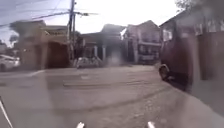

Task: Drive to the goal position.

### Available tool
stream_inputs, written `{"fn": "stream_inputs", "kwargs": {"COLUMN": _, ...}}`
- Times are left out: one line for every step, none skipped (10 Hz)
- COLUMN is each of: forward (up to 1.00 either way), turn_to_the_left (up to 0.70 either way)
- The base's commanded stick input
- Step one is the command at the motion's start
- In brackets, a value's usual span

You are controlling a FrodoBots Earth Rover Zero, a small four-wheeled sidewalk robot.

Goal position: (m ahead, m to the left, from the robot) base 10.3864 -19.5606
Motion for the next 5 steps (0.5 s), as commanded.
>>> {"fn": "stream_inputs", "kwargs": {"forward": 0.7, "turn_to_the_left": -0.28}}
{"fn": "stream_inputs", "kwargs": {"forward": 0.7, "turn_to_the_left": -0.28}}
{"fn": "stream_inputs", "kwargs": {"forward": 0.7, "turn_to_the_left": -0.28}}
{"fn": "stream_inputs", "kwargs": {"forward": 0.7, "turn_to_the_left": -0.22}}
{"fn": "stream_inputs", "kwargs": {"forward": 0.7, "turn_to_the_left": -0.04}}
